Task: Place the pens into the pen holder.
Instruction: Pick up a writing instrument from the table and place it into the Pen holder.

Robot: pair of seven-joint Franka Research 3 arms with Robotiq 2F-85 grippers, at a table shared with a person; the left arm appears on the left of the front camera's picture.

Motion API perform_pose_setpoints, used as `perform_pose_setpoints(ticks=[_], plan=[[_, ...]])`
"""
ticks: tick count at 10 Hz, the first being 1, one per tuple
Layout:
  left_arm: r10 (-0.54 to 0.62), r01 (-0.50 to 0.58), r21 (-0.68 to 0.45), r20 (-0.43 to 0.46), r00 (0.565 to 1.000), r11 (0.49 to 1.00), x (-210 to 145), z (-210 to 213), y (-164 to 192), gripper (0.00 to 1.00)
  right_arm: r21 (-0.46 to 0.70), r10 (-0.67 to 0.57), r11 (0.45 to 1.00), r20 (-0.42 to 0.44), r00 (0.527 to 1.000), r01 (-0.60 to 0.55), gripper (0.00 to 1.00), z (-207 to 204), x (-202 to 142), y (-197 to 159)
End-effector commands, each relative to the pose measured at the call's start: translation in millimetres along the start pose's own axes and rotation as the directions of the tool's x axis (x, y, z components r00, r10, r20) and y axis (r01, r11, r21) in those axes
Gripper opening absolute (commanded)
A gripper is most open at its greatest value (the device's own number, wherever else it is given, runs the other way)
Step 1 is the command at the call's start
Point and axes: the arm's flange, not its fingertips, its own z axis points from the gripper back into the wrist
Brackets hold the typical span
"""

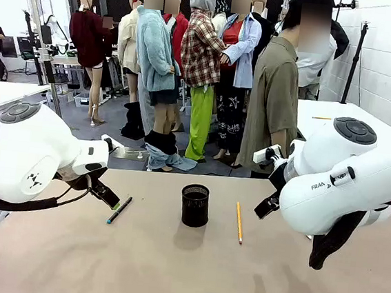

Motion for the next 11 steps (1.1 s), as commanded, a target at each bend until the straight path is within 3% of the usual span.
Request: perform_pose_setpoints(ticks=[1,7,9,11], plan=[[0.000,0.000,0.000,0.000,1.000,1.000,0.0,0.0,0.0,1.00,0.000,0.000,1.000,0.000,1.000,0.000,1.00,0.0,0.0,0.0],[0.005,-0.005,0.019,-0.011,1.000,1.000,12.8,-0.8,-2.4,1.00,0.000,0.000,1.000,0.000,1.000,0.000,1.00,0.0,0.0,0.0],[0.004,-0.004,-0.003,-0.154,0.988,1.000,37.0,-27.2,5.5,1.00,0.000,0.000,1.000,0.000,1.000,0.000,1.00,0.0,0.0,0.0],[0.036,-0.040,-0.014,-0.204,0.978,0.999,61.5,-48.2,16.9,1.00,0.000,0.000,1.000,0.000,1.000,0.000,1.00,0.0,0.0,0.0]])
